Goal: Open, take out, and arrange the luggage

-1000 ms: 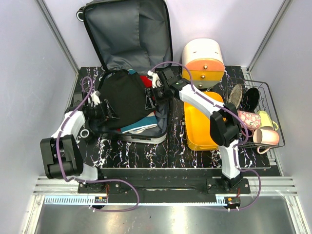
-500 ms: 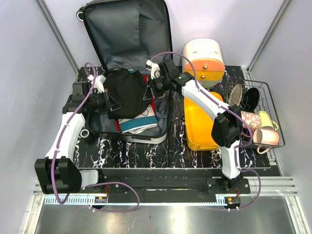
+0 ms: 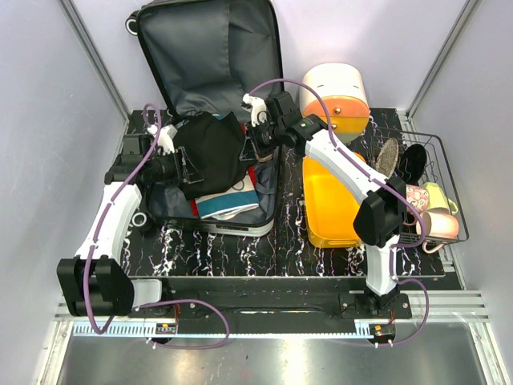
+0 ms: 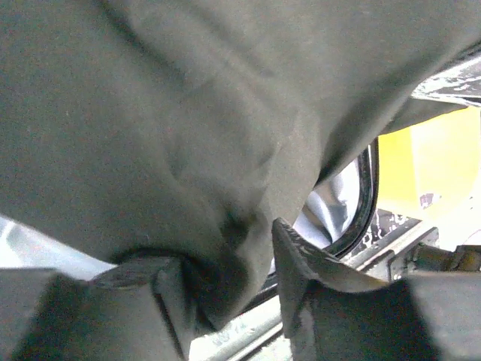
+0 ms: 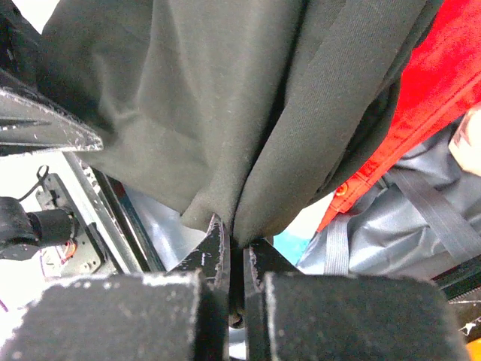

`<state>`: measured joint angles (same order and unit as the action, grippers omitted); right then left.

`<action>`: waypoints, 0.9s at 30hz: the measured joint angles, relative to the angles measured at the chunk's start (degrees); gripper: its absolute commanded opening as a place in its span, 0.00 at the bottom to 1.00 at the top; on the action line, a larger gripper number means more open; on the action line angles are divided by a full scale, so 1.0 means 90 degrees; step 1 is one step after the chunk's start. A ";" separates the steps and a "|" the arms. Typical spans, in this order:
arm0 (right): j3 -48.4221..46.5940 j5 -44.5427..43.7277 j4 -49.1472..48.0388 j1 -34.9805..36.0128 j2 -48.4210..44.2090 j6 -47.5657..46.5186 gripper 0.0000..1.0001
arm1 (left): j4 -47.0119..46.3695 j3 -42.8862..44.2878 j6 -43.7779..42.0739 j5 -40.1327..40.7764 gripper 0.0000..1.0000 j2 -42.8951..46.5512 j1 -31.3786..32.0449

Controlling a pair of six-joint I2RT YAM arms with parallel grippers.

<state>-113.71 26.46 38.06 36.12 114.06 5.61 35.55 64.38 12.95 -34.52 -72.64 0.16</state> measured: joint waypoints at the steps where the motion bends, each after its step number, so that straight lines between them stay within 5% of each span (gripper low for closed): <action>1: 0.0068 -0.0015 0.0005 -0.0002 -0.0005 -0.0029 0.00 | 0.0007 -0.0104 0.0041 0.0017 0.65 -0.0007 -0.0063; 8: 0.0333 -0.0102 0.0141 -0.0015 -0.0005 -0.0114 0.00 | -0.0078 -0.0707 0.0202 0.0012 0.95 -0.0471 -0.0799; 16: 0.0364 -0.0153 0.0136 -0.0044 -0.0005 -0.0143 0.00 | -0.0962 -0.1173 0.0355 -0.0294 0.98 -0.0799 -0.0981; 20: 0.0379 -0.0165 0.0138 -0.0073 -0.0005 -0.0143 0.00 | -0.1688 -0.1450 0.0816 -0.0767 0.88 -0.1035 -0.1008; 23: 0.0379 -0.0163 0.0138 -0.0080 -0.0005 -0.0141 0.00 | -0.2035 -0.1549 0.1154 -0.1061 0.70 -0.1071 -0.1005; 24: 0.0379 -0.0160 0.0138 -0.0080 -0.0005 -0.0141 0.00 | -0.2157 -0.1549 0.1265 -0.1178 0.54 -0.1066 -0.1005; 27: 0.0379 -0.0151 0.0138 -0.0085 -0.0005 -0.0134 0.00 | -0.2365 -0.1537 0.1474 -0.1382 0.34 -0.1005 -0.0998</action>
<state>-110.30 25.10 39.31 35.35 114.02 4.40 14.26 50.54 26.22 -46.96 -81.69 -8.82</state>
